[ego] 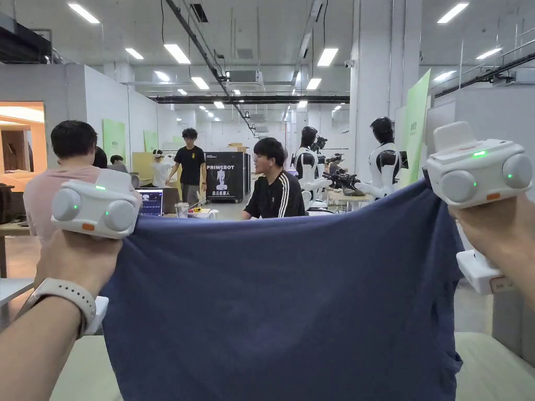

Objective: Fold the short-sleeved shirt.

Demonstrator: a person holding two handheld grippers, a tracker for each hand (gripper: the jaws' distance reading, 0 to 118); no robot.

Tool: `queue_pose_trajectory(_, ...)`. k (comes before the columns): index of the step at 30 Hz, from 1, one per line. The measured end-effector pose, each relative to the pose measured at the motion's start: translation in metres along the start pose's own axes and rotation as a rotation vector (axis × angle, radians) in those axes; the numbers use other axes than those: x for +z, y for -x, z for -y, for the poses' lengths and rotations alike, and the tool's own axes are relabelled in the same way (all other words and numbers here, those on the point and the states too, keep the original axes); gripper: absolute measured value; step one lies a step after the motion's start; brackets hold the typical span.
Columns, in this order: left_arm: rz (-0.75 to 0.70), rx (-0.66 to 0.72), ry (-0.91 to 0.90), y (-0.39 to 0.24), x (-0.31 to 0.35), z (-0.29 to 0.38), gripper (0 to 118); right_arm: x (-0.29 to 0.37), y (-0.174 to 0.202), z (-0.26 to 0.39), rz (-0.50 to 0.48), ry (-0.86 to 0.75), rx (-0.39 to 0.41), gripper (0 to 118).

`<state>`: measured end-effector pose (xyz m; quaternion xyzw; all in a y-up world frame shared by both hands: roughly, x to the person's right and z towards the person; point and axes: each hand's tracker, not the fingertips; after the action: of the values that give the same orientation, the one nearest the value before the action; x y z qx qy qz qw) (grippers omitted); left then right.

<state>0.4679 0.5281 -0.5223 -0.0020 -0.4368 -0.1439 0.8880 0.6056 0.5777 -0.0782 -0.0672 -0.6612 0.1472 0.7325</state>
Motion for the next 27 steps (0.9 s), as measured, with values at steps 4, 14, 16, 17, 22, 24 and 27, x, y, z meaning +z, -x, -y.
queue_pose_trajectory(4, -0.008, 0.02, -0.03, 0.01, -0.003, -0.029, 0, -0.015, 0.0, -0.028, 0.003, -0.041, -0.013, 0)
queue_pose_trajectory(14, -0.014, -0.054, 0.037, -0.006, -0.023, 0.007, 0, -0.021, 0.023, 0.014, -0.023, 0.0, 0.012, 0)
queue_pose_trajectory(16, -0.007, -0.087, 0.089, -0.017, -0.025, 0.044, 0, -0.018, 0.032, 0.052, -0.043, 0.064, 0.023, 0)
queue_pose_trajectory(17, 0.003, -0.094, 0.112, -0.02, -0.026, 0.059, 0, -0.016, 0.035, 0.069, -0.051, 0.091, 0.02, 0)
queue_pose_trajectory(22, 0.023, -0.068, 0.169, -0.019, -0.005, 0.109, 0, -0.002, 0.03, 0.127, -0.081, 0.189, -0.02, 0)
queue_pose_trajectory(24, 0.046, -0.041, 0.183, -0.012, 0.013, 0.119, 0, 0.017, 0.026, 0.137, -0.095, 0.212, -0.036, 0)
queue_pose_trajectory(27, 0.093, -0.033, 0.241, -0.007, 0.047, 0.145, 0, 0.054, 0.02, 0.159, -0.14, 0.3, -0.066, 0)
